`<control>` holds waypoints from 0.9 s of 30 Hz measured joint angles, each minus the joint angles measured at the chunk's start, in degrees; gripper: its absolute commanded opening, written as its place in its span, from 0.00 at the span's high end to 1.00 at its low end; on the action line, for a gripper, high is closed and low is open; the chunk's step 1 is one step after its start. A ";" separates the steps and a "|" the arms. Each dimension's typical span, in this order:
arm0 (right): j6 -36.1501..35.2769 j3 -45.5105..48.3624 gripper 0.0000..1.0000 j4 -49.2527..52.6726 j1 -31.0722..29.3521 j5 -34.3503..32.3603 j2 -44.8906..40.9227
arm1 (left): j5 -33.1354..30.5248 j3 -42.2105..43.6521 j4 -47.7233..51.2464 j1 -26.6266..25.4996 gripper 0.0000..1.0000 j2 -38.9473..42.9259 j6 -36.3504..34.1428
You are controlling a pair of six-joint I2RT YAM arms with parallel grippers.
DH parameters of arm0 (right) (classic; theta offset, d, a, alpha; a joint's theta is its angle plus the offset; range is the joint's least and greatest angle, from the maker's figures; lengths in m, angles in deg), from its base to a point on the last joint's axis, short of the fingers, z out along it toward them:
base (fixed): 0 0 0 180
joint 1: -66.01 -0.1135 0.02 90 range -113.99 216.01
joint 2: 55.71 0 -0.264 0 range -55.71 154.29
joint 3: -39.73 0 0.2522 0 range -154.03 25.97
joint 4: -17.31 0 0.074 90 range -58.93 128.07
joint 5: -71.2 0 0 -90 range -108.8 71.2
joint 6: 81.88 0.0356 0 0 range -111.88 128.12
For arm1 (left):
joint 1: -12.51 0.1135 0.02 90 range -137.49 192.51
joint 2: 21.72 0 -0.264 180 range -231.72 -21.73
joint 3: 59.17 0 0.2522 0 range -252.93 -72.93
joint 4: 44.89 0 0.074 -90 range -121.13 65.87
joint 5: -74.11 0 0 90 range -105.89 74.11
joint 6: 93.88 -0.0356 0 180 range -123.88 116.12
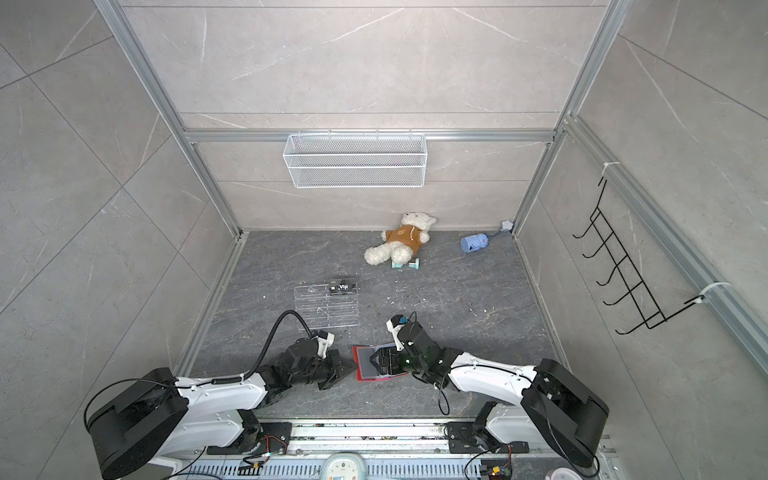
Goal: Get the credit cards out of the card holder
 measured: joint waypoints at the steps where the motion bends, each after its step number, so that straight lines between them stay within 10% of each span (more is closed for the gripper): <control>1: -0.24 -0.98 0.22 1.36 -0.70 -1.07 0.00 | 0.00 0.00 0.00 0.00 1.00 0.09 -0.13; 27: -0.87 -14.36 0.17 17.92 -11.43 -13.16 11.67 | -1.40 0.00 0.11 -0.90 1.00 1.01 -0.81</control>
